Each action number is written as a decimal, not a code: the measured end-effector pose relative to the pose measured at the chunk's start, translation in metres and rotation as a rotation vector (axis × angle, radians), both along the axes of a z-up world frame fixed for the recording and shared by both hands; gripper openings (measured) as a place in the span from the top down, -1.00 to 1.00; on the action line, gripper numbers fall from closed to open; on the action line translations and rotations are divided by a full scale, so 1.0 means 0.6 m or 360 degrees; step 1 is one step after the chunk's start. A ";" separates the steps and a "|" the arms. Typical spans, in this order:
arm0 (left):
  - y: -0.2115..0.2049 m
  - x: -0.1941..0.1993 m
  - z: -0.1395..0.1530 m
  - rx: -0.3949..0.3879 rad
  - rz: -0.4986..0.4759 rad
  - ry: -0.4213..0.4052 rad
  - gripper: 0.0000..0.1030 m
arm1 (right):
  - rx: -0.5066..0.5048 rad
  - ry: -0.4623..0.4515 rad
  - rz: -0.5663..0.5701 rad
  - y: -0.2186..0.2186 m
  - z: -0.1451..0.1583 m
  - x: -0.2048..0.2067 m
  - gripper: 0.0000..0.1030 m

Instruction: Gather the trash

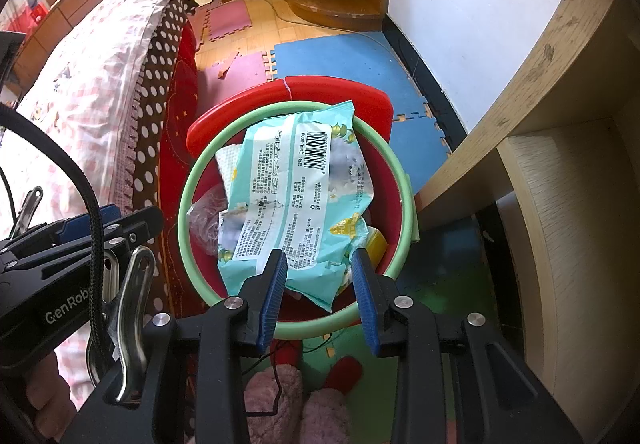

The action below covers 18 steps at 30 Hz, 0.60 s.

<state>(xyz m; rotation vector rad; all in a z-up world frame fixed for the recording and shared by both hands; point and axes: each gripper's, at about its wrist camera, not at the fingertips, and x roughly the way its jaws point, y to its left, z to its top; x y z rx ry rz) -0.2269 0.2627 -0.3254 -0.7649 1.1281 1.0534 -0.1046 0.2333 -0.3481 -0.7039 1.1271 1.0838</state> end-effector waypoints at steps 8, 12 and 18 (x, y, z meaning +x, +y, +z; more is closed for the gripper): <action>0.001 0.002 0.000 -0.0003 0.0002 -0.0001 0.12 | -0.0001 -0.0001 0.0000 -0.001 0.000 0.000 0.33; 0.001 0.002 0.000 -0.0002 0.0002 -0.0001 0.12 | -0.0001 -0.0001 0.0003 -0.001 0.000 0.001 0.33; -0.001 0.002 0.001 -0.0014 0.0003 -0.0007 0.12 | -0.0001 -0.0002 0.0005 -0.001 0.000 0.002 0.33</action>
